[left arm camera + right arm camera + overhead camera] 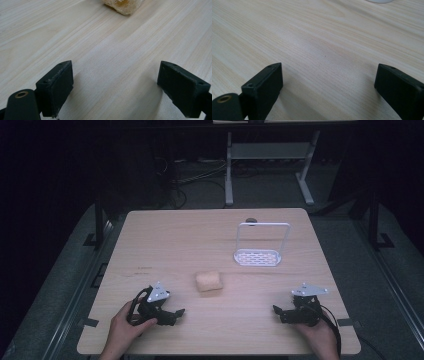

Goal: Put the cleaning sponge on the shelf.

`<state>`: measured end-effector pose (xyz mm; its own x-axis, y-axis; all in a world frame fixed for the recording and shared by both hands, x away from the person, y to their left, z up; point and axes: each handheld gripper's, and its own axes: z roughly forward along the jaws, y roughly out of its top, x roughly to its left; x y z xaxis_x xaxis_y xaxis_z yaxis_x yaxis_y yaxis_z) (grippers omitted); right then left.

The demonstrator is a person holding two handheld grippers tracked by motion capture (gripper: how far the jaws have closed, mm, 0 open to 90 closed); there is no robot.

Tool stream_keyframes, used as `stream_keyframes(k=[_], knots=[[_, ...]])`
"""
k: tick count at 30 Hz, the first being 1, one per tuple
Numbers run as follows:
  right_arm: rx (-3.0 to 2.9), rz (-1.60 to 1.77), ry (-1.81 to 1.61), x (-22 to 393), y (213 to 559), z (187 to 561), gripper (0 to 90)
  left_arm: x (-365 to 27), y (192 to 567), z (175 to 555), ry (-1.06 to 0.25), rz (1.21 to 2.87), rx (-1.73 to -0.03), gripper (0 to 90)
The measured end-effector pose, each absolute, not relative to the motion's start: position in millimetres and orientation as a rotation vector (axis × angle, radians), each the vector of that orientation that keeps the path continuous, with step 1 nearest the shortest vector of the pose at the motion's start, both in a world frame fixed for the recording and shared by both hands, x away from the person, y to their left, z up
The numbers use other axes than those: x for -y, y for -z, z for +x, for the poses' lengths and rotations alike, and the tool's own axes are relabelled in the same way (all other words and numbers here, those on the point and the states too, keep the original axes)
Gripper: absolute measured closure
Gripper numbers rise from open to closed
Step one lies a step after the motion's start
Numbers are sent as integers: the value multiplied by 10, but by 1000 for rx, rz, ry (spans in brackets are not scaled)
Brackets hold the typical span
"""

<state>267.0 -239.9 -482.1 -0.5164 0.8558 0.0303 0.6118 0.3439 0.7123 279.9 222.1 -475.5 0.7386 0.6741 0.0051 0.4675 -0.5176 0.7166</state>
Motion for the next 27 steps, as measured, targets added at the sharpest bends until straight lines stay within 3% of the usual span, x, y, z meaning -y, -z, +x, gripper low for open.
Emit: stream_keyframes(k=[27], knots=[[-2305,1247,-1030,2408,4658,2798,80,-2219,4756,2804,-372,2213,-857,129]])
